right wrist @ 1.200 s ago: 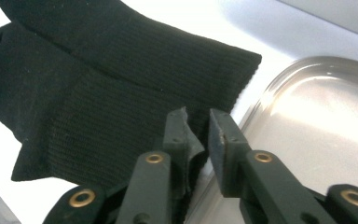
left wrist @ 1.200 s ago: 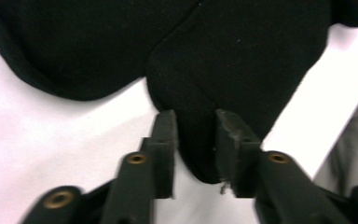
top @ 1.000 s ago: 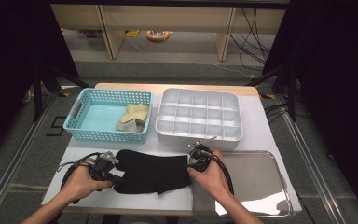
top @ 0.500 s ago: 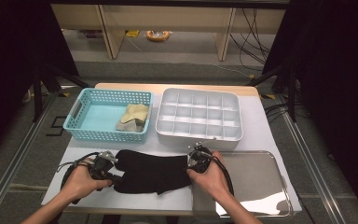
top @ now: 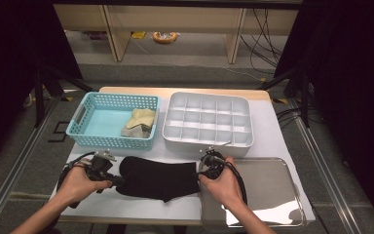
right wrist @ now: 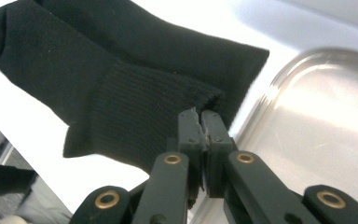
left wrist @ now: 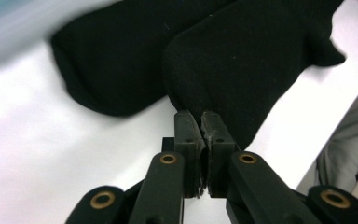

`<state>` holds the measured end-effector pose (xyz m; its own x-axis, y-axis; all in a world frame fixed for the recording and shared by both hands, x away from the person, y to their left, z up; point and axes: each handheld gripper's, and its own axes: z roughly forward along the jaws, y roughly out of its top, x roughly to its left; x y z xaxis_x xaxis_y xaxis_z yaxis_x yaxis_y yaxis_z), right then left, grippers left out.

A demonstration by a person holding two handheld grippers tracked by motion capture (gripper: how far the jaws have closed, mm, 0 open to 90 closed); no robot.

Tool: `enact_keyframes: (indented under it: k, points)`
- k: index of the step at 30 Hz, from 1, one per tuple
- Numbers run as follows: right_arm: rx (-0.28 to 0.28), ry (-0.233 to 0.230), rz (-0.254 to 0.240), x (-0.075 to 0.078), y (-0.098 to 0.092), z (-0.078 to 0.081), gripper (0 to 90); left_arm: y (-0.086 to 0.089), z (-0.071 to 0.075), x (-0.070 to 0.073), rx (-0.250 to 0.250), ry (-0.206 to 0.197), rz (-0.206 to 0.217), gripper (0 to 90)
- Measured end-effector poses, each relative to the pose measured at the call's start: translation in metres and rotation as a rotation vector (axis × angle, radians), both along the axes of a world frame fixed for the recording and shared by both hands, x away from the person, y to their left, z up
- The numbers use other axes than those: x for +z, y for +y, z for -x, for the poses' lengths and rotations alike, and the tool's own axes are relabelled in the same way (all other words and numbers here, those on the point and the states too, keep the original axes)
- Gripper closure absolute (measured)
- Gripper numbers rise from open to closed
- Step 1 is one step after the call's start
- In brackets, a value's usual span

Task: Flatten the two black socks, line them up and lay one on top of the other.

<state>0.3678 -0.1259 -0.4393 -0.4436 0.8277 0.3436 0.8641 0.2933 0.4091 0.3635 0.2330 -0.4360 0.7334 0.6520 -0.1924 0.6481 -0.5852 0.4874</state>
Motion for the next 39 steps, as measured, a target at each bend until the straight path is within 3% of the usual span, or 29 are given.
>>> enact_keyframes:
  k: [1,2,7,12,13,16,19,20,22,23,26,28,29,30,32,34,36,39]
  points:
    - [0.02,-0.027,-0.01,0.002,-0.003,-0.003,88.6,0.001,-0.003,0.003,0.006,-0.009,0.003,86.1]
    - [0.014,-0.025,-0.03,0.005,-0.003,-0.004,88.5,0.003,-0.007,0.006,0.008,-0.014,0.0,86.0]
    - [0.006,-0.086,-0.035,0.009,-0.003,-0.015,88.5,0.005,-0.031,0.009,0.051,-0.021,0.006,86.0]
    - [-0.038,-0.052,-0.042,0.001,-0.002,-0.03,88.4,0.003,-0.054,0.0,0.105,-0.015,0.004,85.9]
    - [-0.036,-0.061,-0.039,-0.002,-0.003,-0.034,88.4,0.003,-0.057,-0.002,0.099,-0.014,-0.015,85.8]
    - [-0.056,-0.047,-0.043,-0.006,-0.003,-0.038,88.4,0.001,-0.064,-0.009,0.113,-0.008,-0.02,85.7]
    - [-0.056,-0.021,-0.051,-0.007,-0.004,-0.039,88.7,-0.001,-0.063,-0.007,0.118,0.003,-0.008,85.7]
    - [-0.039,-0.017,-0.077,-0.005,-0.006,-0.038,88.8,-0.001,-0.062,-0.005,0.103,-0.004,-0.011,85.7]
    - [-0.051,-0.004,-0.109,0.007,-0.007,-0.032,88.9,-0.002,-0.055,0.002,0.096,-0.016,0.006,85.7]
    - [-0.021,-0.038,-0.096,0.01,-0.01,-0.032,88.9,0.0,-0.052,0.006,0.07,-0.015,0.0,85.7]
    - [-0.005,-0.033,-0.118,0.022,-0.014,-0.026,88.9,0.003,-0.043,0.015,0.077,-0.024,0.024,85.7]
    - [-0.021,-0.022,-0.131,0.026,-0.014,-0.024,88.9,0.008,-0.038,0.021,0.06,-0.03,0.018,85.7]
    - [-0.006,-0.024,-0.152,0.028,-0.015,-0.023,88.9,0.009,-0.037,0.023,0.057,-0.031,0.022,85.6]
    - [-0.006,-0.038,-0.142,0.028,-0.015,-0.023,89.0,0.008,-0.035,0.025,0.072,-0.04,0.038,85.6]
    - [-0.002,-0.038,-0.159,0.031,-0.014,-0.022,89.0,0.01,-0.035,0.028,0.05,-0.043,0.019,85.6]
    - [-0.007,-0.026,-0.159,0.032,-0.013,-0.022,89.0,0.009,-0.036,0.029,0.09,-0.044,0.047,85.6]
    - [-0.002,-0.029,-0.171,0.033,-0.013,-0.023,89.0,0.012,-0.038,0.032,0.058,-0.037,0.022,85.7]
    - [-0.016,-0.029,-0.161,0.035,-0.012,-0.022,89.1,0.013,-0.039,0.034,0.057,-0.04,0.03,85.7]
